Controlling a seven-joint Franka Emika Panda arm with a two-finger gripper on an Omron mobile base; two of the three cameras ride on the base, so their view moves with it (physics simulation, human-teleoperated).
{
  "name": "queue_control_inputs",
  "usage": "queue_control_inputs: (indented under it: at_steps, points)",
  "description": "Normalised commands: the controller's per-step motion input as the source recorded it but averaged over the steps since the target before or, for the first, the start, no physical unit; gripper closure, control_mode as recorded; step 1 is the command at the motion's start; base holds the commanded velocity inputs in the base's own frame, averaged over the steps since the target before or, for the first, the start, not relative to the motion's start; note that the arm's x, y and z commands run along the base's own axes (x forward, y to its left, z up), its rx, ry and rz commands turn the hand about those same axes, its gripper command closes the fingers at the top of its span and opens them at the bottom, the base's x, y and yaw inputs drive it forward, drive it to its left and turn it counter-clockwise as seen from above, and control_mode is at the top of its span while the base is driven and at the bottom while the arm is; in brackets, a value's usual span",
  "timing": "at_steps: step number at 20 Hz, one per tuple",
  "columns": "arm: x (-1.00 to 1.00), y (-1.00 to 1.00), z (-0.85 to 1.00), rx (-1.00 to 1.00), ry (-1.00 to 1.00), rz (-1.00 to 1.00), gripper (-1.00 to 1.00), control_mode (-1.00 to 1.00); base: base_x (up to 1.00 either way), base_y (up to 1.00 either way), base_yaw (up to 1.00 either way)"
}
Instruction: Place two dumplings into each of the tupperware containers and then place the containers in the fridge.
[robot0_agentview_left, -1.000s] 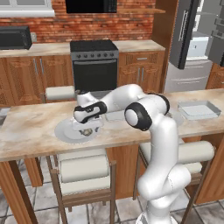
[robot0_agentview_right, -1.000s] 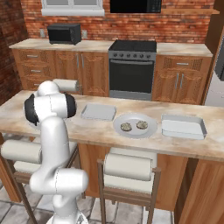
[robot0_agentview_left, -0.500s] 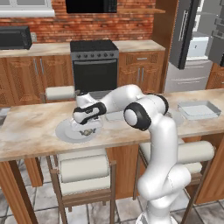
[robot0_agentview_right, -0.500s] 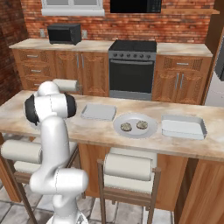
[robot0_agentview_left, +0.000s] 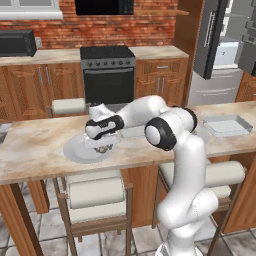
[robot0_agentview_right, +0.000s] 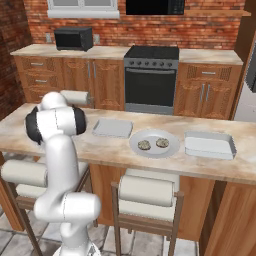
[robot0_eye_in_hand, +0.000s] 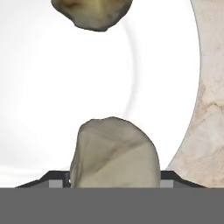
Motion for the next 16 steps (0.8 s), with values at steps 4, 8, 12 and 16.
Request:
queue_control_inputs:
  at_steps: [4,8,12,16]
  points:
    - [-0.48,-0.86,0.66,0.0,-0.04,0.04,1.0,-1.0,0.0,0.0,0.0]
    - [-0.45,-0.89,0.8,0.0,-0.12,0.03,1.0,-1.0,0.0,0.0,0.0]
    - [-0.25,-0.99,0.71,0.0,-0.13,0.06,1.0,-1.0,0.0,0.0,0.0]
    - [0.11,-1.0,0.49,0.1,-0.06,0.12,1.0,-1.0,0.0,0.0,0.0]
